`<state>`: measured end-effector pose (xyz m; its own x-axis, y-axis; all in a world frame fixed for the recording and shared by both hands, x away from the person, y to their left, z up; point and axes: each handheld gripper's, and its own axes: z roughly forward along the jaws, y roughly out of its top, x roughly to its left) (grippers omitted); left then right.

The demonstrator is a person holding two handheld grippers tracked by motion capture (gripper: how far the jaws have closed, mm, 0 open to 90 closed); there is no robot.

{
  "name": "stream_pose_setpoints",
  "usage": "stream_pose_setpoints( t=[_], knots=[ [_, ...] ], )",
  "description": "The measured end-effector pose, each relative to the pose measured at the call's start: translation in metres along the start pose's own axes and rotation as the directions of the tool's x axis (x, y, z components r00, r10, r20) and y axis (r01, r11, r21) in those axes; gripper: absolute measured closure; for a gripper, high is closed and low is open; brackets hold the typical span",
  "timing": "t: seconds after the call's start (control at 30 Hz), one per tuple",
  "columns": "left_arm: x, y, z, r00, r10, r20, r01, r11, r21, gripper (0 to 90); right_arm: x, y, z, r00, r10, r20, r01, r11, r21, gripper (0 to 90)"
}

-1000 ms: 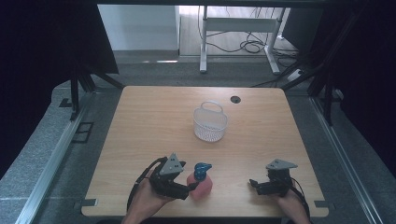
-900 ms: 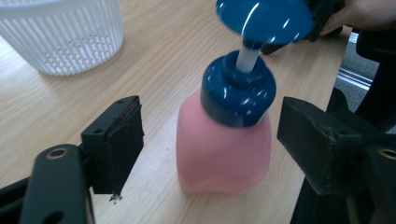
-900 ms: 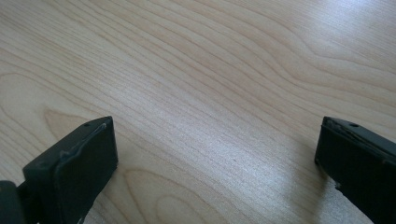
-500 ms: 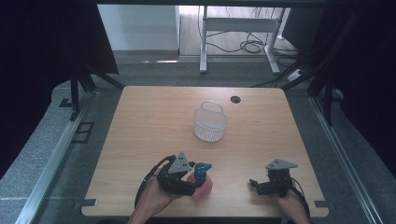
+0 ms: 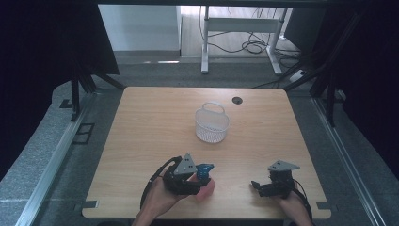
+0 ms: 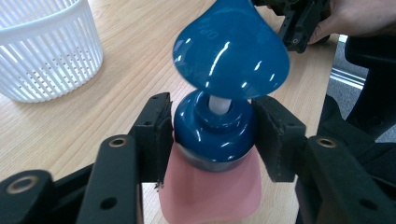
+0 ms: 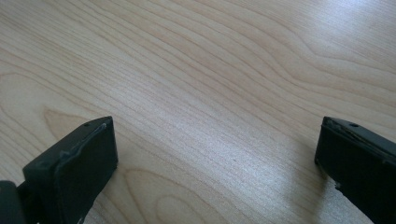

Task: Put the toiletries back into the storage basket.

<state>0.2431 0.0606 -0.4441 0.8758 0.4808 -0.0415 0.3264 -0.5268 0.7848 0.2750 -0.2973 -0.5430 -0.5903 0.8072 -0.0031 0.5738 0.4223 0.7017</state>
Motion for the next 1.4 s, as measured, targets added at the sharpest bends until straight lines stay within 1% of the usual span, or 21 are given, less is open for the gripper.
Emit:
stream_pose_setpoints(
  t=[0.17, 0.33, 0.4, 0.5, 0.67, 0.83, 1.0, 1.4],
  knots=[
    [-0.002, 0.003, 0.001, 0.9998, 0.013, -0.013, -0.013, 0.9999, 0.008, 52.4, 0.0, 0.0, 0.0, 1.0, 0.002, 0.0, -0.002, 1.0, 0.001, 0.0],
    [-0.003, 0.004, 0.001, 0.9995, 0.019, -0.027, -0.018, 0.9997, 0.016, 52.8, 0.0, 0.0, 0.0, 1.0, 0.0, 0.0, 0.0, 1.0, 0.0, 0.0],
    [-0.003, 0.005, 0.001, 0.9989, 0.021, -0.041, -0.021, 0.9996, 0.02, 52.8, 0.0, 0.0, 0.0, 1.0, -0.001, 0.0, 0.001, 1.0, 0.0, 0.0],
    [-0.001, 0.006, 0.001, 0.9983, 0.018, -0.055, -0.017, 0.9997, 0.02, 52.9, 0.0, 0.0, 0.0, 1.0, 0.0, 0.0, 0.0, 1.0, 0.0, 0.0],
    [0.003, 0.01, -0.002, 0.9986, -0.013, -0.051, 0.013, 0.9999, 0.004, 52.9, 0.0, 0.0, 0.0, 1.0, -0.002, 0.0, 0.002, 1.0, 0.0, 0.0],
    [0.007, 0.017, -0.005, 0.998, -0.023, -0.058, 0.023, 0.9997, -0.004, 52.9, 0.0, 0.0, 0.0, 1.0, -0.002, 0.001, 0.002, 1.0, 0.001, 0.0],
    [0.011, 0.025, -0.006, 0.9975, -0.023, -0.067, 0.023, 0.9997, -0.007, 53.0, 0.0, 0.0, 0.0, 1.0, 0.002, 0.001, -0.002, 1.0, 0.001, 0.0],
    [0.026, 0.049, -0.012, 0.9955, -0.037, -0.087, 0.036, 0.9992, -0.016, 53.0, 0.0, 0.0, 0.0, 1.0, -0.002, 0.0, 0.002, 1.0, 0.002, 0.0]
  ],
)
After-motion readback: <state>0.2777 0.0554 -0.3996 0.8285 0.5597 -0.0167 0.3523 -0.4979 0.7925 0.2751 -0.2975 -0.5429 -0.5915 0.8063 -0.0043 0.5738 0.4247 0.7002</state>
